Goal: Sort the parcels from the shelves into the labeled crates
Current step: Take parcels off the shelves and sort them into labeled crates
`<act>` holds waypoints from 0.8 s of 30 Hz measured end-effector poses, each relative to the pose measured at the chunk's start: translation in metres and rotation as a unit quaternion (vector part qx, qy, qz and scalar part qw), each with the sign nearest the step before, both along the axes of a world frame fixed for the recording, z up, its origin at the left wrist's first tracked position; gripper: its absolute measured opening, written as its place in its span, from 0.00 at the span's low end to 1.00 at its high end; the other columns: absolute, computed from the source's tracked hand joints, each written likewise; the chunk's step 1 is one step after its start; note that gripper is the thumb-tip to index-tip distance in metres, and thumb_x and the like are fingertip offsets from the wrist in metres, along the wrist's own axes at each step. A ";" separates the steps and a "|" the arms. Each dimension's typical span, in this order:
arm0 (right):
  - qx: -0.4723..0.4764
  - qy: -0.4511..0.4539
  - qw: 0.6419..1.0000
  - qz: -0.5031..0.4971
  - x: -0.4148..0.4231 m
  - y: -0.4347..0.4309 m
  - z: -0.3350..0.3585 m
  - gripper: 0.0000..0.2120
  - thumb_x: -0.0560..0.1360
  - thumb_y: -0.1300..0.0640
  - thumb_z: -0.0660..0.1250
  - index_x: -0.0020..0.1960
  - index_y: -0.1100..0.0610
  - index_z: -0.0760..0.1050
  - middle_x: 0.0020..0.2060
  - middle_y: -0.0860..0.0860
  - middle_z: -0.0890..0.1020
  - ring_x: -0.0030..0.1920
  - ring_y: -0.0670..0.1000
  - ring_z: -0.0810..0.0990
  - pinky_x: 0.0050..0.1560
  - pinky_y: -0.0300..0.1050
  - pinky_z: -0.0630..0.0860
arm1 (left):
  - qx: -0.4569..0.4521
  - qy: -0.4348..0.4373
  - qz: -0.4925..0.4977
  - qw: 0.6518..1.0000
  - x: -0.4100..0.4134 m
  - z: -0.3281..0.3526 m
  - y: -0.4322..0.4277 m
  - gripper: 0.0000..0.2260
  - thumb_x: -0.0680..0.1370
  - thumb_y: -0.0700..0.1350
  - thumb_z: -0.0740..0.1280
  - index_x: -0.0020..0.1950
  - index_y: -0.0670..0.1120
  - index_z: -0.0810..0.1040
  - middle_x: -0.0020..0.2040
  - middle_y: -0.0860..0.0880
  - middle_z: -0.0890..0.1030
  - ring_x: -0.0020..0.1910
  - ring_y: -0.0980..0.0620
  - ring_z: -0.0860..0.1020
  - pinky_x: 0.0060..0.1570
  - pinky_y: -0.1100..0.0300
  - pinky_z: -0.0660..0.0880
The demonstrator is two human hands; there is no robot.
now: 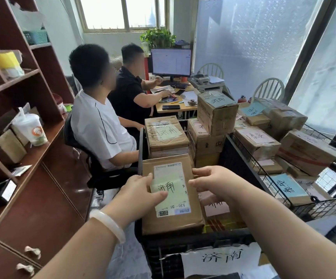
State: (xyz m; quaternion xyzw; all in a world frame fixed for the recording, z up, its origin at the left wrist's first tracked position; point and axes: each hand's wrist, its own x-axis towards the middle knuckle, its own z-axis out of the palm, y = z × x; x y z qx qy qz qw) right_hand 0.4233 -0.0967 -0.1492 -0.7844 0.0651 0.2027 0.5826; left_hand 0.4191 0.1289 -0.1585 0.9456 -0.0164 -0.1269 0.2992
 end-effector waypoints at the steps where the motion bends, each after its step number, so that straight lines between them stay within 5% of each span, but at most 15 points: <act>1: -0.009 -0.006 1.000 0.012 0.000 0.001 -0.002 0.25 0.75 0.57 0.71 0.70 0.52 0.71 0.53 0.50 0.85 0.55 0.51 0.83 0.45 0.54 0.83 | 0.003 0.002 0.002 1.000 0.000 -0.003 0.001 0.37 0.75 0.63 0.67 0.79 0.52 0.58 0.76 0.51 0.61 0.74 0.50 0.63 0.70 0.55 0.63; 11: -0.073 -0.052 0.996 0.030 -0.009 0.008 -0.028 0.30 0.75 0.55 0.71 0.75 0.49 0.65 0.63 0.48 0.79 0.56 0.48 0.82 0.49 0.51 0.83 | 0.161 -0.024 -0.024 0.986 0.005 -0.021 0.003 0.39 0.74 0.69 0.60 0.80 0.58 0.50 0.74 0.49 0.60 0.73 0.45 0.55 0.70 0.49 0.60; 15: -0.128 -0.108 0.985 0.036 -0.014 -0.004 -0.027 0.33 0.75 0.48 0.71 0.76 0.46 0.63 0.71 0.46 0.72 0.65 0.48 0.75 0.63 0.46 0.75 | 0.183 -0.075 -0.029 0.980 0.004 -0.017 -0.006 0.38 0.74 0.70 0.60 0.80 0.61 0.48 0.79 0.49 0.44 0.77 0.44 0.43 0.74 0.44 0.50; 18: -0.177 -0.202 0.963 0.022 -0.029 -0.021 -0.021 0.35 0.74 0.44 0.71 0.76 0.41 0.59 0.72 0.42 0.68 0.69 0.42 0.68 0.63 0.38 0.68 | 0.165 -0.153 -0.063 0.972 0.003 -0.014 -0.027 0.37 0.76 0.69 0.59 0.78 0.63 0.43 0.78 0.55 0.34 0.76 0.50 0.34 0.74 0.44 0.39; 21: -0.280 -0.281 0.918 0.013 -0.055 -0.049 -0.014 0.37 0.73 0.40 0.69 0.76 0.36 0.54 0.73 0.37 0.63 0.69 0.35 0.59 0.67 0.37 0.61 | 0.134 -0.223 -0.138 0.956 0.000 -0.013 -0.064 0.35 0.77 0.68 0.57 0.77 0.65 0.40 0.79 0.57 0.35 0.76 0.53 0.32 0.72 0.46 0.33; 24: -0.382 -0.289 0.877 -0.027 -0.090 -0.086 -0.011 0.38 0.73 0.34 0.64 0.76 0.34 0.47 0.76 0.36 0.55 0.74 0.38 0.52 0.71 0.42 0.53 | 0.098 -0.268 -0.208 0.936 -0.009 -0.009 -0.114 0.35 0.77 0.68 0.56 0.77 0.66 0.39 0.80 0.57 0.38 0.77 0.54 0.34 0.72 0.49 0.33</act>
